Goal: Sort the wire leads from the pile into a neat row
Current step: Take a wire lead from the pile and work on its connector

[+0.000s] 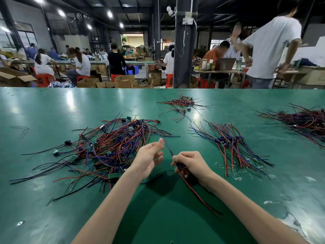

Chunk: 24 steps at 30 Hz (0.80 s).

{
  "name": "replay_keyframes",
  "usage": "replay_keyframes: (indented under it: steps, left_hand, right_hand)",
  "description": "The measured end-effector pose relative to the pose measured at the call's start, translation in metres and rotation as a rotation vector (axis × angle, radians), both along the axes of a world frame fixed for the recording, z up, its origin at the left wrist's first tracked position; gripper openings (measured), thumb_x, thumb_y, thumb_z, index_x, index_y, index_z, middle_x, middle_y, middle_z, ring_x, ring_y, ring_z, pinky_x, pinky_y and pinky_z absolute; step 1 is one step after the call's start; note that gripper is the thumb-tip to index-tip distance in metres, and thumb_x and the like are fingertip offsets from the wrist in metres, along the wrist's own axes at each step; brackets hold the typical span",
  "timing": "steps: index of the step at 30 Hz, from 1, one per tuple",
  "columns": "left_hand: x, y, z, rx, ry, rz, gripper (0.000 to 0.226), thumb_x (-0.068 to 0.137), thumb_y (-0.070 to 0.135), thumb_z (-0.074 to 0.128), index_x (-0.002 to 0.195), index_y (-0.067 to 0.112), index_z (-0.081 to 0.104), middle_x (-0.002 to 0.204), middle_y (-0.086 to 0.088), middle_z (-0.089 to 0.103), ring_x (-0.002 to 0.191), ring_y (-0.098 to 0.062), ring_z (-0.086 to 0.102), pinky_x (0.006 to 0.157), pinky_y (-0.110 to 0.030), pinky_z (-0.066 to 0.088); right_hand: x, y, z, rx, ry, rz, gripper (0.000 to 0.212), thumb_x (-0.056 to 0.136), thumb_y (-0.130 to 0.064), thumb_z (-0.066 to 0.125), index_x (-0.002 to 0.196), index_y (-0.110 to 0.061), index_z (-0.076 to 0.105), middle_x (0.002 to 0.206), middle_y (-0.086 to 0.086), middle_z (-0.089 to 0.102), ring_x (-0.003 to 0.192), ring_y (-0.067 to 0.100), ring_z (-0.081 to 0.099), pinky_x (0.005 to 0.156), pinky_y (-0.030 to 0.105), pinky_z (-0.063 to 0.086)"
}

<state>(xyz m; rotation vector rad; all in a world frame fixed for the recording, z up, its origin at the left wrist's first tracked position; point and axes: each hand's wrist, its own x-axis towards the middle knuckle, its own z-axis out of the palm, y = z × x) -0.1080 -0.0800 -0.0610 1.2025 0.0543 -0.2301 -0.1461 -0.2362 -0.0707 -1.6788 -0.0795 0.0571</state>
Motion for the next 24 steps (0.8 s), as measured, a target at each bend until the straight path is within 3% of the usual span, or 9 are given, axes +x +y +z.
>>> replay_keyframes:
  steps: [5,10,13,16,19,21,24]
  left_hand:
    - [-0.019,-0.017,-0.009,0.225,-0.148,-0.336,0.005,0.087,0.014,0.064,0.089,0.01,0.062,0.069,0.006,0.062,0.056,-0.003,0.051,0.056,-0.014,0.044]
    - [-0.025,-0.024,-0.015,0.384,-0.258,-0.325,0.013,0.084,0.011,0.069,0.085,0.004,0.059,0.061,-0.001,0.056,0.048,-0.005,0.048,0.05,-0.015,0.039]
    - [-0.025,-0.026,-0.015,0.426,-0.281,-0.298,0.019,0.084,0.015,0.07,0.069,0.009,0.06,0.058,-0.003,0.055,0.045,-0.008,0.044,0.047,-0.016,0.036]
    - [-0.025,-0.025,-0.014,0.416,-0.282,-0.302,0.025,0.084,0.015,0.071,0.06,0.014,0.061,0.054,0.0,0.056,0.044,-0.007,0.044,0.045,-0.016,0.036]
    - [-0.026,-0.025,-0.012,0.404,-0.273,-0.284,0.023,0.083,0.016,0.072,0.062,0.012,0.062,0.053,0.002,0.056,0.043,-0.005,0.044,0.044,-0.014,0.036]
    - [-0.026,-0.025,-0.01,0.358,-0.263,-0.207,0.02,0.082,0.015,0.072,0.065,0.009,0.062,0.054,0.001,0.057,0.043,-0.004,0.043,0.042,-0.013,0.034]
    - [-0.021,-0.021,-0.005,0.26,-0.234,-0.091,0.019,0.083,0.011,0.07,0.066,0.008,0.061,0.056,0.001,0.059,0.046,-0.005,0.045,0.043,-0.013,0.035]
  right_hand:
    - [0.005,-0.003,-0.001,0.098,-0.022,-0.146,0.034,0.088,-0.013,0.063,0.054,-0.013,0.066,0.049,0.001,0.053,0.04,0.008,0.043,0.039,0.015,0.03]
    - [0.008,-0.005,-0.001,0.096,-0.053,-0.154,0.028,0.088,-0.015,0.063,0.061,-0.013,0.071,0.042,-0.009,0.05,0.037,0.005,0.031,0.038,0.016,0.026]
    - [0.009,-0.005,-0.002,0.13,-0.038,-0.149,0.026,0.087,-0.018,0.064,0.063,-0.013,0.073,0.051,-0.001,0.056,0.042,0.01,0.037,0.04,0.018,0.028]
    - [0.009,-0.005,-0.002,0.157,-0.041,-0.143,0.028,0.089,-0.019,0.064,0.063,-0.013,0.074,0.052,0.003,0.056,0.042,0.01,0.039,0.04,0.017,0.029]
    - [0.01,-0.004,-0.001,0.208,-0.028,-0.14,0.026,0.089,-0.023,0.064,0.068,-0.012,0.075,0.067,0.015,0.052,0.056,0.018,0.041,0.05,0.023,0.033]
    - [0.011,-0.005,0.0,0.251,-0.015,-0.139,0.025,0.09,-0.027,0.063,0.076,-0.008,0.072,0.064,0.013,0.05,0.054,0.017,0.04,0.051,0.022,0.033]
    - [0.011,-0.005,0.001,0.242,0.01,-0.099,0.024,0.091,-0.028,0.06,0.078,-0.009,0.066,0.053,0.001,0.048,0.038,0.008,0.032,0.038,0.016,0.026]
